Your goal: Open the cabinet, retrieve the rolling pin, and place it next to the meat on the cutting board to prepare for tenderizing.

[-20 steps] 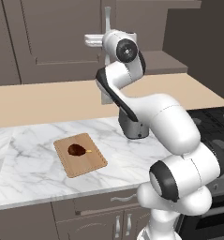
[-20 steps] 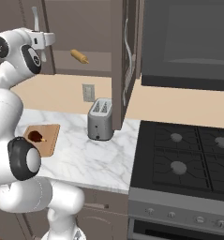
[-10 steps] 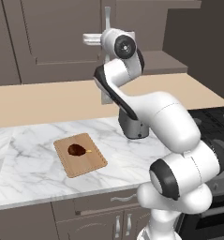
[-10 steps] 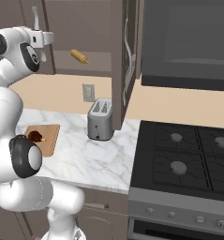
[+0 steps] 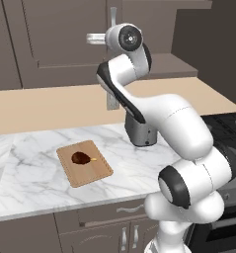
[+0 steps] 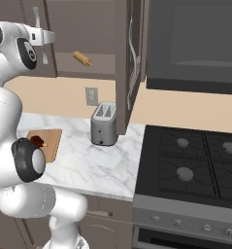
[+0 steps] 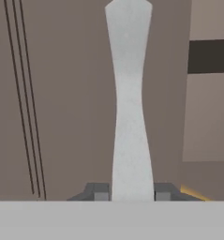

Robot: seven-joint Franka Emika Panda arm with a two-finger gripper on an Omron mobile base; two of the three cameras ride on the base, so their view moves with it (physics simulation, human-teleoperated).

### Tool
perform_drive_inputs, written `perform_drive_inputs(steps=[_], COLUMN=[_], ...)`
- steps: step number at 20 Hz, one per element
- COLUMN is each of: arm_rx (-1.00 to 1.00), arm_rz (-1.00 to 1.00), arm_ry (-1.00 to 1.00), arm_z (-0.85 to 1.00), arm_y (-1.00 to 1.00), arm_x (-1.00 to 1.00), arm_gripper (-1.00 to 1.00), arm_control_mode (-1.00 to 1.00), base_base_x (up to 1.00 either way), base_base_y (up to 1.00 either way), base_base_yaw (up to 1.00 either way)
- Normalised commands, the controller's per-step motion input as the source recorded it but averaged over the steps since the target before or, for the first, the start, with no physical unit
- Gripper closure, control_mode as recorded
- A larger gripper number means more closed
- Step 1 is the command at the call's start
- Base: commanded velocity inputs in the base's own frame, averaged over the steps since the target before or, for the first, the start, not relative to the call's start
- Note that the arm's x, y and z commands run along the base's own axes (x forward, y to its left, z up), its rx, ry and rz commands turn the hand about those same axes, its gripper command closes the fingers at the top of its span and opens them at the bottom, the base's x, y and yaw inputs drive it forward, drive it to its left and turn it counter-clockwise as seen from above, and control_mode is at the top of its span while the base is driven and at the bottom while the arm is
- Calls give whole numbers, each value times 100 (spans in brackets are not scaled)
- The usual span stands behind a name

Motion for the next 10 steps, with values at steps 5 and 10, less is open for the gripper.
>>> perform_drive_inputs(steps=[5, 10], arm_rx=[-1, -2], arm_rz=[0, 0], arm_ry=[1, -2], arm_z=[0, 0], arm_y=[3, 4], arm_x=[0, -2], arm_gripper=[100, 100], arm_control_mode=[-100, -100], base_base_x=[0, 0], base_base_y=[0, 0], base_base_yaw=[0, 0])
